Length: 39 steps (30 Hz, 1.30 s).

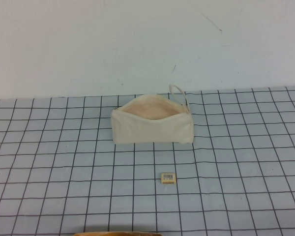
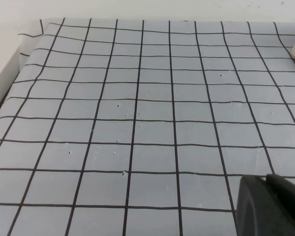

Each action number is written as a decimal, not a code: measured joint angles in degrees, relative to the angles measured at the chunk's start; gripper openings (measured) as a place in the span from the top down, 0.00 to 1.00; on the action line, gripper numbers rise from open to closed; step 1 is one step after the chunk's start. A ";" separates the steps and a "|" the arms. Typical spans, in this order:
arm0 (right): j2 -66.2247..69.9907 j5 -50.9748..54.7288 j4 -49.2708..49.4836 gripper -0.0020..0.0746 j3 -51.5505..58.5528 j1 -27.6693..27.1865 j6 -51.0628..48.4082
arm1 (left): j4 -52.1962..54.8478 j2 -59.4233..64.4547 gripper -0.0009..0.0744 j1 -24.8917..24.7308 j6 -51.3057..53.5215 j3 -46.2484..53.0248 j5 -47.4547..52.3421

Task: Put eraser into pencil case

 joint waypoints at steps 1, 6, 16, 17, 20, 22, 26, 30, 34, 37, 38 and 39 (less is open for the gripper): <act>0.00 0.00 0.00 0.98 0.00 0.00 0.00 | 0.00 0.00 0.99 0.00 0.00 0.00 0.00; 0.00 0.00 2.66 0.98 0.00 0.00 0.39 | 0.00 0.00 0.99 0.00 0.00 0.00 0.00; 0.00 0.39 42.09 0.98 0.21 0.00 19.30 | 0.00 0.00 0.99 0.00 0.00 0.00 0.00; 0.00 0.39 43.01 0.98 0.21 0.00 18.62 | 0.00 0.00 0.99 0.00 0.00 0.00 0.00; 0.00 0.39 43.66 0.98 0.21 0.00 15.19 | 0.00 0.00 0.99 0.00 0.00 0.00 0.00; 0.00 0.39 43.78 0.98 0.21 0.00 10.43 | 0.00 0.00 0.99 0.00 -0.12 0.00 0.00; 0.00 1.23 44.19 0.98 -0.63 0.00 1.45 | 0.00 0.00 0.99 0.00 0.00 0.00 0.00; 1.87 5.46 42.55 0.98 -8.06 0.00 -6.01 | 0.00 0.00 0.99 0.00 0.00 0.00 0.00; 11.54 15.60 33.50 0.98 -20.27 0.00 -9.42 | 0.00 0.00 0.99 0.00 0.00 0.00 0.00; 21.33 26.67 23.55 0.98 -30.34 0.00 -9.81 | 0.00 0.00 0.99 0.00 -0.51 0.00 0.00; 24.97 30.53 19.92 0.98 -33.64 0.00 -9.81 | 0.00 0.00 0.99 0.00 -0.52 0.00 0.00; 28.63 34.07 16.72 0.98 -36.69 0.00 -9.81 | 0.00 0.00 0.99 0.00 -0.61 0.00 0.00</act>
